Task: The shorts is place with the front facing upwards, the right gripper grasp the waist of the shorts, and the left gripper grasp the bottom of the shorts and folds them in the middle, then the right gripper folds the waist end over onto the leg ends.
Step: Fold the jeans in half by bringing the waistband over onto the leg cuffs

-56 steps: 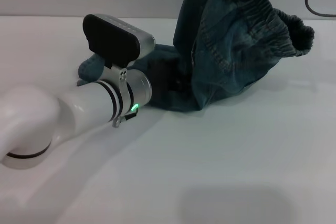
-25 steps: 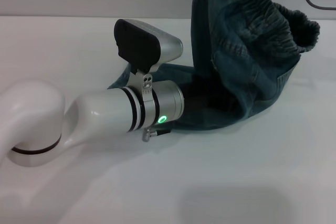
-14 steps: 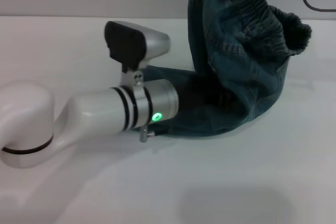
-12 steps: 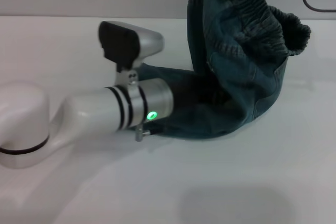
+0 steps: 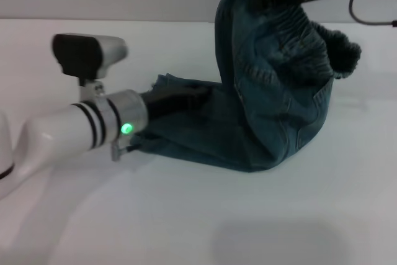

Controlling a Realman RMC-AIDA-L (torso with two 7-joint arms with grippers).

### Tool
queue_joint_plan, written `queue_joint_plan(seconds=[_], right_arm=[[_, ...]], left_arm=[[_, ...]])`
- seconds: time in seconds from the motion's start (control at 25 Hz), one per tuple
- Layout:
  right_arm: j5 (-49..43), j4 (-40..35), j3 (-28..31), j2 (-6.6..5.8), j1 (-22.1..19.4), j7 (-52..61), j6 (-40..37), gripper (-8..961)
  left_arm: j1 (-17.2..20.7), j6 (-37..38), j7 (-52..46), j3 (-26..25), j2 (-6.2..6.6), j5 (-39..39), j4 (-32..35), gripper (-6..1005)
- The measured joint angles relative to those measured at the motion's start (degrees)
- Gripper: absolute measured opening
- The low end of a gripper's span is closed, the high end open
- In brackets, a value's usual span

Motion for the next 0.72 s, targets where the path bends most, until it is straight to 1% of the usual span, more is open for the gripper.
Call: queue_joint_plan(seconds=[0.12,0.16,0.2,0.24,0.28,0.48,0.6,0.72], right_arm=[[0.14,1.04,-0.75,0.40,0.16,-0.14,0.27,72],[0.13,1.31,-0.90,0.63,0.28,-0.32,0.35,72],[0.08,1.53,-1.00,0.82,0.42,-0.57,0.49,72],[0.01,1.71,-1.04,0.99,0.52,-0.80,0.65,72],[-0.07,1.99,-1.09,1.22,0.65,-1.06,0.92,72],[-0.15,4.08,-2.45,2.30,1.44,-2.10,4.24,75],[-0.22,5.63,-4.23,2.95,2.21,-2.65,6.66,82],[-0.22,6.16,-6.54,3.55,3.01,-3.13,7.74,88]], left_arm=[[1.19,0.20,1.84,-4.43,0.13,0.00,-0.20,265],[1.83,0.47,3.14,-7.39,0.14,0.01,-0.14,265],[2.05,0.68,3.66,-8.46,0.14,0.03,-0.09,265],[2.65,1.69,5.50,-12.79,0.17,0.03,0.31,265],[2.65,1.69,5.50,-12.79,0.17,0.03,0.31,265],[3.76,5.26,10.98,-24.63,-0.08,-0.38,0.33,265],[4.19,6.33,13.69,-28.67,-0.21,-1.07,-0.20,266],[4.63,7.82,17.69,-30.43,-0.18,-3.95,-1.04,273]])
